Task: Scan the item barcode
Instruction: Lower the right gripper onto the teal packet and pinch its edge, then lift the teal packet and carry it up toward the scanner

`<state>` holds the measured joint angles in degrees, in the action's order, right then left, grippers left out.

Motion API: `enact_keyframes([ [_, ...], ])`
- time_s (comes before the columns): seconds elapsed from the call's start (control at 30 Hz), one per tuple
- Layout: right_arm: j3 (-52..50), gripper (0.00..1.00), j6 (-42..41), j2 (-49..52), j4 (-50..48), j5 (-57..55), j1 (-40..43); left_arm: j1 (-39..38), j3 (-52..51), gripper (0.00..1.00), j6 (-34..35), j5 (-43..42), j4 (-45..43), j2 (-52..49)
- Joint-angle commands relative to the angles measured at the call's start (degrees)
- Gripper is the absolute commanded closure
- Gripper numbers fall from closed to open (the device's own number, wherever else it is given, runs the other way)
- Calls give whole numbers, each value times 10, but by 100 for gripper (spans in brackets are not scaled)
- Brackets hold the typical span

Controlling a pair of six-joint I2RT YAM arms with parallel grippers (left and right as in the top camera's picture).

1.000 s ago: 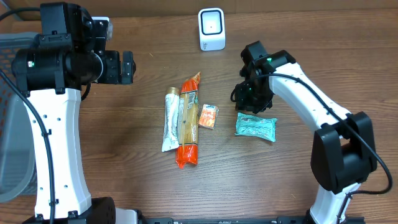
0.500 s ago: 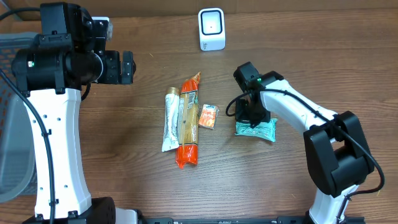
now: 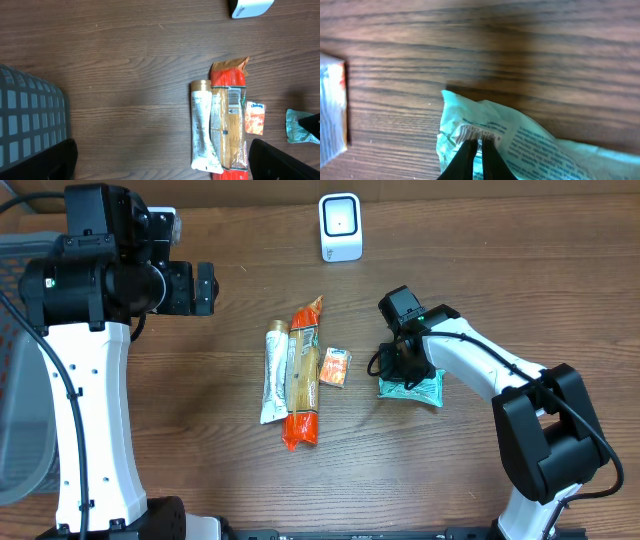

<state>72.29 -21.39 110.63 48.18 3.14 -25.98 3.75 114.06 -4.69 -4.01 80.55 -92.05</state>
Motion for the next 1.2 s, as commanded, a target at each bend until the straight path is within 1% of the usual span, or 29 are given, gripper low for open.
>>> enact_keyframes([
  [0.0,-18,87,82,40,-6,32,-1,1,9,0,-7,2,-2,1],
  [0.13,-18,74,112,51,5,38,-1,1,9,0,-7,2,-2,1],
  [0.2,-18,63,131,51,5,52,-1,1,9,0,-7,1,-2,1],
  [0.23,-16,60,135,51,5,56,-1,1,9,0,-7,2,-2,1],
  [0.43,12,48,144,51,18,87,1,1,9,0,-7,2,-2,1],
  [0.6,102,41,138,48,76,110,3,1,9,0,-7,2,-2,1],
  [0.73,192,40,122,33,122,110,4,1,9,0,-7,2,-2,1],
  [0.93,325,41,110,-9,218,111,22,1,9,0,-7,2,-2,1],
  [1.07,377,41,110,-53,277,112,51,1,9,0,-7,2,-2,1],
  [1.17,387,41,111,-104,312,117,85,1,9,0,-7,2,-2,1],
])
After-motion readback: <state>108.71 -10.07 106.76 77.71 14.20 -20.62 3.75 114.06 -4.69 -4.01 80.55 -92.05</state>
